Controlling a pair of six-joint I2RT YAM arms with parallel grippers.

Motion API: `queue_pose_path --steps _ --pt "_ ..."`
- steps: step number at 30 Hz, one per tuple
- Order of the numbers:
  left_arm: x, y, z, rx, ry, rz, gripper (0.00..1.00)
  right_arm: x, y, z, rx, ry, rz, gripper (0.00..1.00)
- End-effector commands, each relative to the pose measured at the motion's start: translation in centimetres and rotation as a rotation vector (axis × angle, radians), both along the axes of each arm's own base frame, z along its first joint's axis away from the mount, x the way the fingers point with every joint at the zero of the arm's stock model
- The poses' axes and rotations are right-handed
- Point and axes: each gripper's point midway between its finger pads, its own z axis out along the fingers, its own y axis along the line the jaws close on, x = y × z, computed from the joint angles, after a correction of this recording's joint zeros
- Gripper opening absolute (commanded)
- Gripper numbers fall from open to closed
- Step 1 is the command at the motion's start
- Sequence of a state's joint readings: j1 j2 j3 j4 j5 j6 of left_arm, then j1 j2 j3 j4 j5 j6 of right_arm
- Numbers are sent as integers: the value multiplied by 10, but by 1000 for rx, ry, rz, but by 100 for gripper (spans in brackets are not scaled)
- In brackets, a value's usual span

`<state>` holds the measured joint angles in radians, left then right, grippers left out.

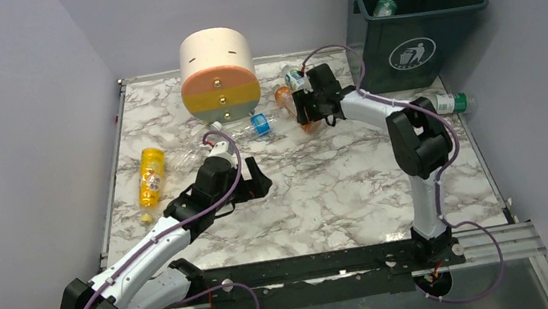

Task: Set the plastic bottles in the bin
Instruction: Pick up the plastic bottle at the center of the board.

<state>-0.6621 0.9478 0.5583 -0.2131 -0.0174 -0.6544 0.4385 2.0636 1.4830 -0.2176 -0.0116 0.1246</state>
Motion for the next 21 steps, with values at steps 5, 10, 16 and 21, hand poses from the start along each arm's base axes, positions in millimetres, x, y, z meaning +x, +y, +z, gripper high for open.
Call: queue_pose_path --steps 5,10,16,21 --pt "2 0 9 -17 -14 8 99 -13 -12 71 32 -137 -6 57" --pt "3 0 8 -12 -12 9 99 -28 -17 107 67 -193 1 57" --pt "5 -2 9 -7 -13 7 99 -45 -22 159 135 -273 -9 57" --pt "7 -3 11 -7 -14 2 99 -51 -25 221 195 -376 -14 57"
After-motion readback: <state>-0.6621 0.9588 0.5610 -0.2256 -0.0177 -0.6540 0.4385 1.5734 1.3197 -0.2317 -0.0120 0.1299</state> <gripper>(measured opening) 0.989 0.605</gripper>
